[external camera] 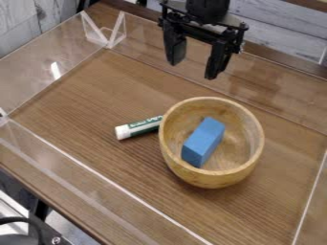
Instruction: Remove the blue block from inside the brown bowl and put it on the table
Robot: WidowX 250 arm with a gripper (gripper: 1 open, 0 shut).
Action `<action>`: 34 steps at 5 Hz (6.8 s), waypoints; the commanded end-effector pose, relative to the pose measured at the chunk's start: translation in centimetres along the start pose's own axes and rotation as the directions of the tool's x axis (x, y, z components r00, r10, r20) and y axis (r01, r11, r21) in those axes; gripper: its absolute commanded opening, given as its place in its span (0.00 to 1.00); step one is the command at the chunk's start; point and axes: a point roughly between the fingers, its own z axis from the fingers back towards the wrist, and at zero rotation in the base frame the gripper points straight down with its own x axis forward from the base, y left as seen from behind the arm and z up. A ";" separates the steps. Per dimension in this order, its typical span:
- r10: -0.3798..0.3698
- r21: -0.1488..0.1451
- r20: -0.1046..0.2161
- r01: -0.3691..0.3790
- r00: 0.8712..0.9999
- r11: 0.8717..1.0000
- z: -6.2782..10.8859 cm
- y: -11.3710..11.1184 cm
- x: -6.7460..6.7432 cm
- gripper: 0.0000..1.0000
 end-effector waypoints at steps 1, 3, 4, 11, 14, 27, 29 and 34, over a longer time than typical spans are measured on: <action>-0.005 -0.001 -0.004 0.005 1.000 1.000 -0.5 -0.5 -0.5 1.00; -0.031 -0.009 0.035 0.031 0.999 0.999 -1.7 -2.4 -2.1 1.00; -0.040 -0.012 0.037 0.040 0.999 0.999 -2.0 -3.0 -2.3 1.00; -0.097 -0.029 0.051 0.099 0.994 0.995 -5.8 -5.2 -2.6 1.00; -0.097 -0.038 0.065 0.100 0.993 0.994 -7.6 -5.6 -2.6 1.00; -0.085 -0.059 0.137 0.094 0.987 0.994 -1.7 -13.1 -4.4 0.00; -0.098 -0.053 0.143 0.106 0.985 0.993 -3.8 -15.1 -5.1 0.00; -0.112 -0.052 0.136 0.120 0.984 0.991 -6.5 -14.9 -5.9 1.00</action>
